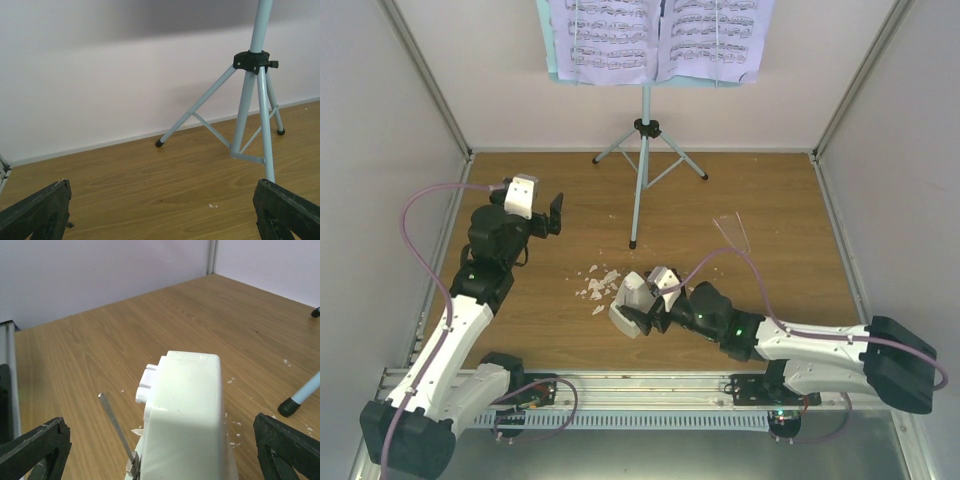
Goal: Pack up the instrument practice props
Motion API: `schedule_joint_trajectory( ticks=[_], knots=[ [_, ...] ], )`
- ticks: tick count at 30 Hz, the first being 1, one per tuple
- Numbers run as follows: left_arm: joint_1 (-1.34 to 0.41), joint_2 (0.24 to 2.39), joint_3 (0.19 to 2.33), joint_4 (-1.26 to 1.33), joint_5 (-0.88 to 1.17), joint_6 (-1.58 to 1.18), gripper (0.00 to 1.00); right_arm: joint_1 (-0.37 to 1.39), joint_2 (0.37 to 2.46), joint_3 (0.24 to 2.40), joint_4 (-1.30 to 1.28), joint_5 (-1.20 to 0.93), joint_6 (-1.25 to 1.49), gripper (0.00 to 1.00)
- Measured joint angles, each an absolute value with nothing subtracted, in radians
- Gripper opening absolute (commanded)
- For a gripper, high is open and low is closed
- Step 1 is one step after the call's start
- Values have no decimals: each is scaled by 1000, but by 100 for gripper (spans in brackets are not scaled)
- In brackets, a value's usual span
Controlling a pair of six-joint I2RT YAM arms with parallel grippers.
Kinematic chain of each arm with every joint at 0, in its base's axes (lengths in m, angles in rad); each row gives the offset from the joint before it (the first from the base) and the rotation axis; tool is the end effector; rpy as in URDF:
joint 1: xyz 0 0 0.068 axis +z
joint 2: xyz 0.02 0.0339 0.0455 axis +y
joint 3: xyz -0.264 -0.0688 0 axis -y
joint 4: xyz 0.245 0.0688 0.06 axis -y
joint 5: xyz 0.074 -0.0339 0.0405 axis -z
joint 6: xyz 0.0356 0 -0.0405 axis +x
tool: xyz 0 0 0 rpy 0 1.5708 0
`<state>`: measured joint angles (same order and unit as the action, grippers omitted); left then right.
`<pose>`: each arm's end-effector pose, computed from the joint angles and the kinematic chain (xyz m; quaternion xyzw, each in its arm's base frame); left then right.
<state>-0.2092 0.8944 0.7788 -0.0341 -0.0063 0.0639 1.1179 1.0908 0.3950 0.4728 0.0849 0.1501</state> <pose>0.2088 -0.0441 0.3344 0.1011 0.7512 -0.0450 0.6507 0.1040 0.2067 0.2125 -0.3398 0.7034 0.3426 0.5220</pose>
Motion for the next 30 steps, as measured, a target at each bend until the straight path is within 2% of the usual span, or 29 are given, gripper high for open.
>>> schedule_joint_trajectory(
  ticks=[5,12,16,30],
  knots=[
    [-215,897,776,-33,-6,64,99,1132,1127,408,489,129,143,97],
    [-218,906,776,-33,-6,64,99,1142,1135,417,495,183,142,76],
    [-221,906,776,-33,-6,64,99,1145,1135,417,496,202,147,68],
    [-226,906,776,-33,-6,64,99,1145,1133,398,517,208,176,53]
  ],
)
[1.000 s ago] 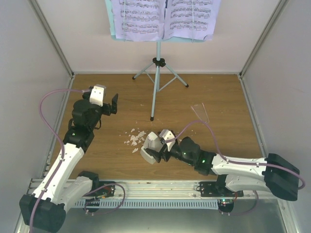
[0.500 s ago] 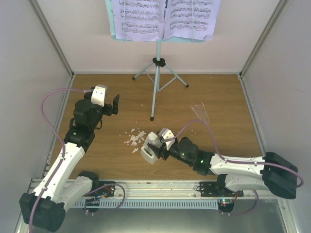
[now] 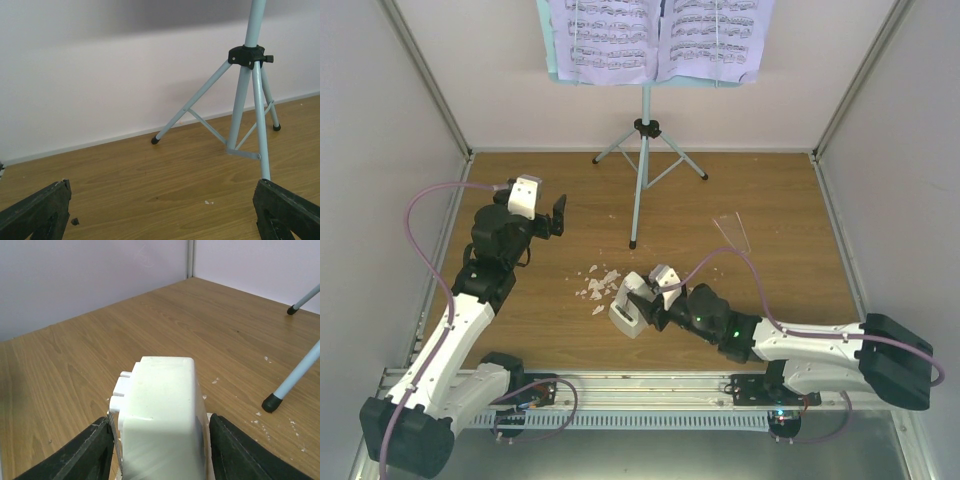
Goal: Pack up the instrument practice props
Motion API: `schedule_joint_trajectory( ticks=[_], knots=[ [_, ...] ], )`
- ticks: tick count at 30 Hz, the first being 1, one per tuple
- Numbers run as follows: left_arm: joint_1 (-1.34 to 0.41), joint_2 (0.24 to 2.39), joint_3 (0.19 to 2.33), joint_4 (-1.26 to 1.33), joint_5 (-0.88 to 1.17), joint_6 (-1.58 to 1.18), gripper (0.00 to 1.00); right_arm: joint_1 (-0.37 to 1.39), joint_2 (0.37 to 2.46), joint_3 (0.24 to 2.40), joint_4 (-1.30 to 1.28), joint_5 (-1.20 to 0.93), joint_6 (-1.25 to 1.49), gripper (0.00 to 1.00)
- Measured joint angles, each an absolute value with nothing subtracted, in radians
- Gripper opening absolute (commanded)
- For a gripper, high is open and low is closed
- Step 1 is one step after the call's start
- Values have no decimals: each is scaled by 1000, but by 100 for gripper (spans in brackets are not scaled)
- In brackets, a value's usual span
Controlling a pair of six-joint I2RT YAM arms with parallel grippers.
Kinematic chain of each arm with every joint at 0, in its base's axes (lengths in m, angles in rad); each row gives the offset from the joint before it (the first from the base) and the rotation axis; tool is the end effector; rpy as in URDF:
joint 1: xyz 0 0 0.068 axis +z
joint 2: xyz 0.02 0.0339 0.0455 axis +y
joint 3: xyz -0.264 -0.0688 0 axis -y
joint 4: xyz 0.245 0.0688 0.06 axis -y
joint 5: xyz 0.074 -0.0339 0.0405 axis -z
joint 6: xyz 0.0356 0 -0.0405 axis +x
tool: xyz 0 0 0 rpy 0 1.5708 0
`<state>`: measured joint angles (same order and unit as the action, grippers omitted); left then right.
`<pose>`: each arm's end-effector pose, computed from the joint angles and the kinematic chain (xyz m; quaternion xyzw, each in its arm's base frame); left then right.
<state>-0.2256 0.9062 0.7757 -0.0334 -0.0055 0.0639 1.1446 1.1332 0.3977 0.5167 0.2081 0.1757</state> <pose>0.2106 -0.0481 0.3310 0.1082 0.7549 -0.0502 0.6449 0.1044 0.2121 0.2091 -0.3038 0.7169 0.3176 0.5412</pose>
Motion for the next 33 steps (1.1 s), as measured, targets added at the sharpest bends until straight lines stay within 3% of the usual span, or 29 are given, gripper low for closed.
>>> schedule_joint_trajectory(
  ticks=[7,33],
  knots=[
    [-228,906,776,-33,-6,64,99,1145,1130,389,529,208,189,48],
    [-229,906,776,-33,-6,64,99,1145,1078,341,555,223,209,48]
  ],
)
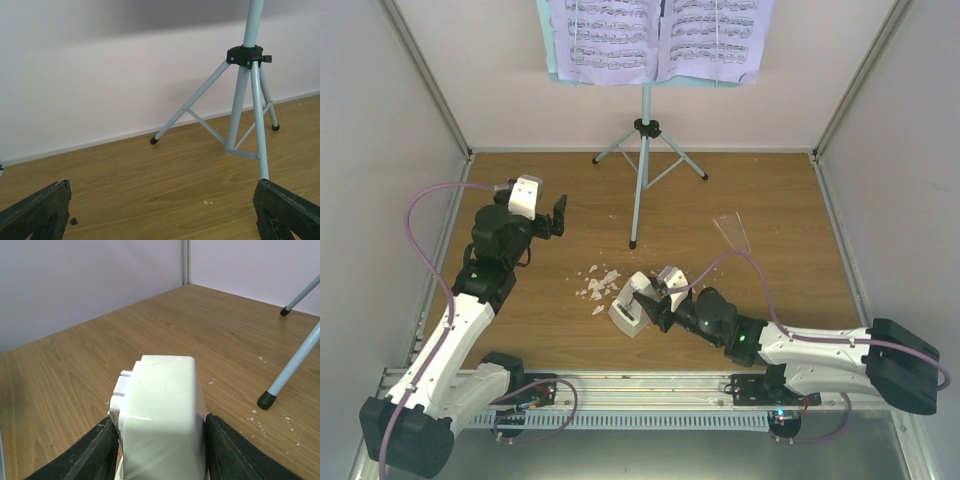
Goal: Pack up the instrument practice props
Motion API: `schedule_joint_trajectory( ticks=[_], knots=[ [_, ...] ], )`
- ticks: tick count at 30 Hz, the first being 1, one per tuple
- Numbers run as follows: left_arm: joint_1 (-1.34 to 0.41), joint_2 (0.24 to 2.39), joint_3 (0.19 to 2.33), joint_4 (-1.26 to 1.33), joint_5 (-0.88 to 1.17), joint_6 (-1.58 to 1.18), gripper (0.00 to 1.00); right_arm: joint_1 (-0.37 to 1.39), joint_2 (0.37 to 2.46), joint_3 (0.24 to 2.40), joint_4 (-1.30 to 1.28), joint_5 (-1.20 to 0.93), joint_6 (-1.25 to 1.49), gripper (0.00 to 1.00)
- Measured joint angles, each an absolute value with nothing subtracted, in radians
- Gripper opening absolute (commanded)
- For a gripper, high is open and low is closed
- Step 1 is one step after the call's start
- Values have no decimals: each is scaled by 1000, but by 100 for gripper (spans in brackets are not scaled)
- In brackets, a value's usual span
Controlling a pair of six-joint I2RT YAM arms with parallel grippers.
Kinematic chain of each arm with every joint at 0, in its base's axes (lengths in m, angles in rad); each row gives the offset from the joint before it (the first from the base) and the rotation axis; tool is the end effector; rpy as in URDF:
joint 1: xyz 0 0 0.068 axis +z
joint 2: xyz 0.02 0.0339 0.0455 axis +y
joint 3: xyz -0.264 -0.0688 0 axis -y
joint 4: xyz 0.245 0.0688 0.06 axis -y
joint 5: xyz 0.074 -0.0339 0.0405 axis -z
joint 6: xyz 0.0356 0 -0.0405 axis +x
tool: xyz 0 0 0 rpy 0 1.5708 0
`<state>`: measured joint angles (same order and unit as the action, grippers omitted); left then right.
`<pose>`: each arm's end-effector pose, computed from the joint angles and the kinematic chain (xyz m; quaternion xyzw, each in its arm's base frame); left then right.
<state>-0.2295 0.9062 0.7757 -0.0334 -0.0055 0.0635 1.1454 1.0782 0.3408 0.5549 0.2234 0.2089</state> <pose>0.2104 -0.0490 0.3310 0.1096 0.7547 -0.0515 0.6448 0.0995 0.2006 0.2061 -0.2811 0.7138 0.3316 0.5492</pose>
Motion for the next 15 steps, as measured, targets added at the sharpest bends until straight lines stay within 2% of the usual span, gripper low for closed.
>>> schedule_joint_trajectory(
  ticks=[15],
  knots=[
    [-230,906,776,-33,-6,64,99,1145,1096,340,580,218,241,50]
  ],
)
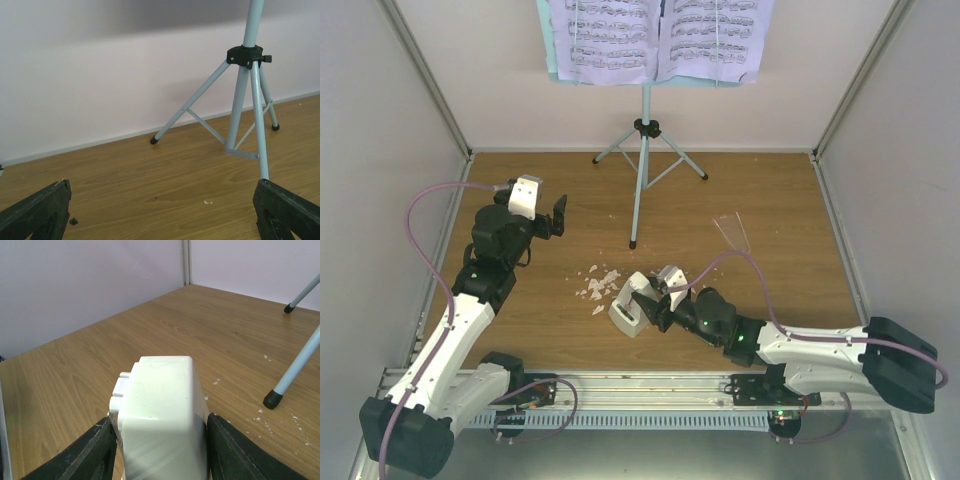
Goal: Pack up the instrument practice props
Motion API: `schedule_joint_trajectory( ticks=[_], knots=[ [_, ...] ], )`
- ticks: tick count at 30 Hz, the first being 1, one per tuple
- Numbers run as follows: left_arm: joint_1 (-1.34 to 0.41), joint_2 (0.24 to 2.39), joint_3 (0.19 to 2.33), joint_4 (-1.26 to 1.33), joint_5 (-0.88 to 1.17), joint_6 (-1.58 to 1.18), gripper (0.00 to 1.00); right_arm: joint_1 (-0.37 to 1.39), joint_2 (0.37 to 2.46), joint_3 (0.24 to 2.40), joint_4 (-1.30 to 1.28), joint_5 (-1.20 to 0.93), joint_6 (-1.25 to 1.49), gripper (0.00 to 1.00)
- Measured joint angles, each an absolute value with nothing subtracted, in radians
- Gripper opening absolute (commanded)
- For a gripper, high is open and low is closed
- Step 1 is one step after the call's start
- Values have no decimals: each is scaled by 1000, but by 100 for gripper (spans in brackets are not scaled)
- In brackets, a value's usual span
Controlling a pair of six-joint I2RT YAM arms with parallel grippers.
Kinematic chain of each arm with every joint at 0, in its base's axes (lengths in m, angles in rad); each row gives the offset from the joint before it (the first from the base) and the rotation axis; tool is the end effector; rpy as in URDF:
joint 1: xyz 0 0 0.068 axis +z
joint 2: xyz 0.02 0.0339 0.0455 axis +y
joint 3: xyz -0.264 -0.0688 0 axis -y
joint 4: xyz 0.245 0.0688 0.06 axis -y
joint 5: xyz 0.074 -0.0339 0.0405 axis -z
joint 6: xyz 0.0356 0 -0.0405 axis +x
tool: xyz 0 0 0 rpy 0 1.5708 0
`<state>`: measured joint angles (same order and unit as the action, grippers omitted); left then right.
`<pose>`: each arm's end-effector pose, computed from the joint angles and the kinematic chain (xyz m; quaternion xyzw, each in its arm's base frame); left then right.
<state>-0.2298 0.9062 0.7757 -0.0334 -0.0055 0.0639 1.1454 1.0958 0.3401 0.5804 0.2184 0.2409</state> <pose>0.2104 -0.0490 0.3310 0.1098 0.7547 -0.0515 0.6448 0.1002 0.2025 0.2050 -0.2699 0.7157 0.3438 0.5446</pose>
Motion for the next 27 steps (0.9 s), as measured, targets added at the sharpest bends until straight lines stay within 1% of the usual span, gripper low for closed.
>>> schedule_joint_trajectory(
  ticks=[10,17,27],
  knots=[
    [-235,906,776,-34,-6,64,99,1145,1091,320,584,220,271,54],
    [-235,906,776,-33,-6,64,99,1145,1087,308,584,226,288,54],
    [-236,906,776,-34,-6,64,99,1145,1094,310,582,228,289,59]
  ],
)
